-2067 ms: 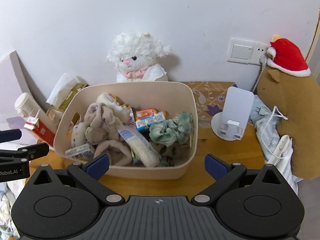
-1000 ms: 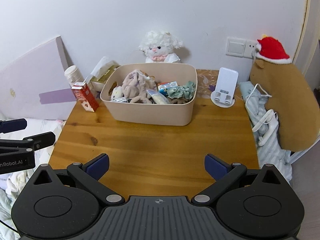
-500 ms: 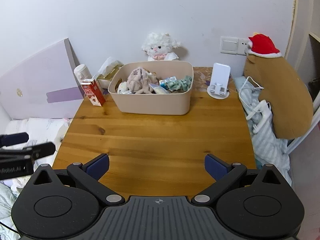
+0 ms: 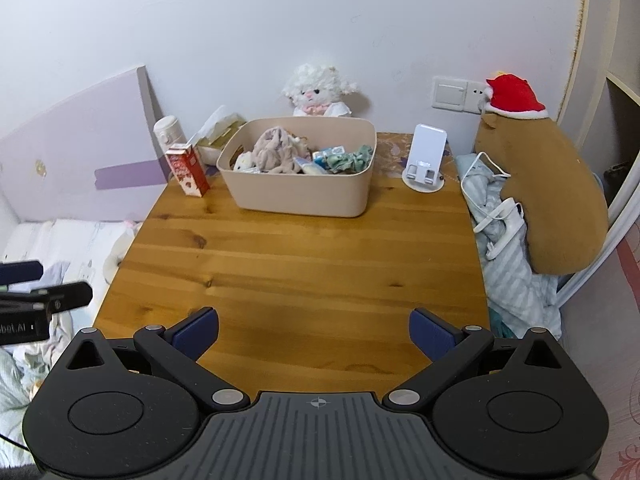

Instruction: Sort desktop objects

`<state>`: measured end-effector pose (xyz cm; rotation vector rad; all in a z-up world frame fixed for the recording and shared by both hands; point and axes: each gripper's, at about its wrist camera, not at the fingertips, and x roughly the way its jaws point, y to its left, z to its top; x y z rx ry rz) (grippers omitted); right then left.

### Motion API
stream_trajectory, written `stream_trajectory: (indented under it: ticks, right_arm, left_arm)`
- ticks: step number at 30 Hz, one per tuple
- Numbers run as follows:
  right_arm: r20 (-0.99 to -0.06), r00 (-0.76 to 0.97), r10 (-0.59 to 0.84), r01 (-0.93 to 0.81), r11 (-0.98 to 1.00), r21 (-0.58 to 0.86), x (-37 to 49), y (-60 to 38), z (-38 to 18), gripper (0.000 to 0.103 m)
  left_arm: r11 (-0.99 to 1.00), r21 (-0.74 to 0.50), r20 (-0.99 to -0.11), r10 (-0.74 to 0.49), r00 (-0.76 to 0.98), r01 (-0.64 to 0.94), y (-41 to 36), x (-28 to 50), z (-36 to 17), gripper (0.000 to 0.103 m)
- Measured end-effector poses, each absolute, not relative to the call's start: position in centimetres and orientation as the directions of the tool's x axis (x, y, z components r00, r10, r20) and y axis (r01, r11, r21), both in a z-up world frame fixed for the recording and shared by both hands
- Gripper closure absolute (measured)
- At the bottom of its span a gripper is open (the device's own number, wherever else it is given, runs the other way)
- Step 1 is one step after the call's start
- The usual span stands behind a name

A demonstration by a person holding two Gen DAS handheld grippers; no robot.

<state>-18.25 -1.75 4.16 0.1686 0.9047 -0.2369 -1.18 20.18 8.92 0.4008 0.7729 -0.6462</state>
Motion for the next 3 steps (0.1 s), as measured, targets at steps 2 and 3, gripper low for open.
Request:
stream_trajectory:
  ticks: [2, 3]
  right_arm:
    - [-0.798, 0.590, -0.121, 0.266, 0.963, 0.050, -18.40, -1.73, 4.04, 0.000]
    - [-0.801, 0.587, -0.117, 0.265, 0.963, 0.054, -18.38, -1.90, 3.96, 0.000]
  left_arm:
    - [0.747, 0.093, -0.747, -0.385, 0.542, 0.658, 20.22, -1.32, 8.97, 0.020]
    - [0.751, 0.094, -0.747, -0.381, 0.545, 0.654, 20.21, -1.37, 8.99, 0.020]
